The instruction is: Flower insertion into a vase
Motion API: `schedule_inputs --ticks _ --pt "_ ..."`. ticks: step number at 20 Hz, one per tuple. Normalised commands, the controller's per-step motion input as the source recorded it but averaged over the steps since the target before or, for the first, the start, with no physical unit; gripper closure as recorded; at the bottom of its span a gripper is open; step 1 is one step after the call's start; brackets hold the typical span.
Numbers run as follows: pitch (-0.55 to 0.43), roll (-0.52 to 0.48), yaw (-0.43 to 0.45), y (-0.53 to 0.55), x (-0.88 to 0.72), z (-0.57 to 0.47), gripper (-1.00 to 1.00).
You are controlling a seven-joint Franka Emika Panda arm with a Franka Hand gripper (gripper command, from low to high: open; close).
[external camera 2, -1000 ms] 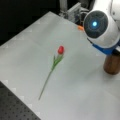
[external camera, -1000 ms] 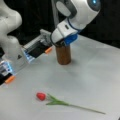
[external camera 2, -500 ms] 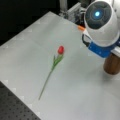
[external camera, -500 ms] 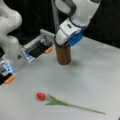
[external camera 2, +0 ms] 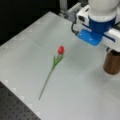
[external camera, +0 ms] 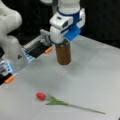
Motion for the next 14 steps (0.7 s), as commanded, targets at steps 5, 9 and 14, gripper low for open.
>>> schedule_inputs --ticks 5,9,14 --pt "-0.249 0.020 0.143 -0.29 -0.05 -0.14 -1.00" --pt "-0.112 -0.031 0.144 -0.16 0.09 -0.11 -1.00" --pt "-0.070 -0.039 0.162 -0.18 0.14 -0.10 -1.00"
